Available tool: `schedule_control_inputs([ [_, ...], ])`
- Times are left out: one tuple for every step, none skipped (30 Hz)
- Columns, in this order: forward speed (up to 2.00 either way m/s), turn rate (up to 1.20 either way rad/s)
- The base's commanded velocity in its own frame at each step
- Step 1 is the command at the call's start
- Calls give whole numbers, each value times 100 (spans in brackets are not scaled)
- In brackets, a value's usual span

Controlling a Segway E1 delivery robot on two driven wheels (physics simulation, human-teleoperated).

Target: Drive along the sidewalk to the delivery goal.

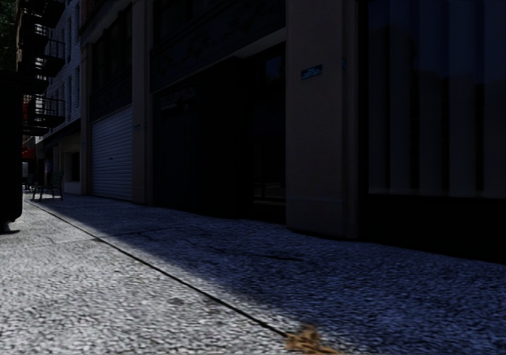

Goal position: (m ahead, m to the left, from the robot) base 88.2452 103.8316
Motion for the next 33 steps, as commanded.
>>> schedule_control_inputs([
  [47,0],
  [47,0],
  [47,0],
  [47,0],
  [47,0],
  [47,0],
  [47,0],
  [48,0],
  [48,0],
  [52,0],
  [58,0],
  [63,0],
  [69,0],
  [71,0],
  [71,0],
  [75,0],
  [77,0],
  [79,0],
  [81,0],
  [81,0],
  [85,0],
  [89,0],
  [92,0],
  [93,0],
  [94,0],
  [94,0],
  [95,0],
  [95,0],
  [95,0],
  [95,0],
  [95,0],
  [95,0],
  [95,0],
])
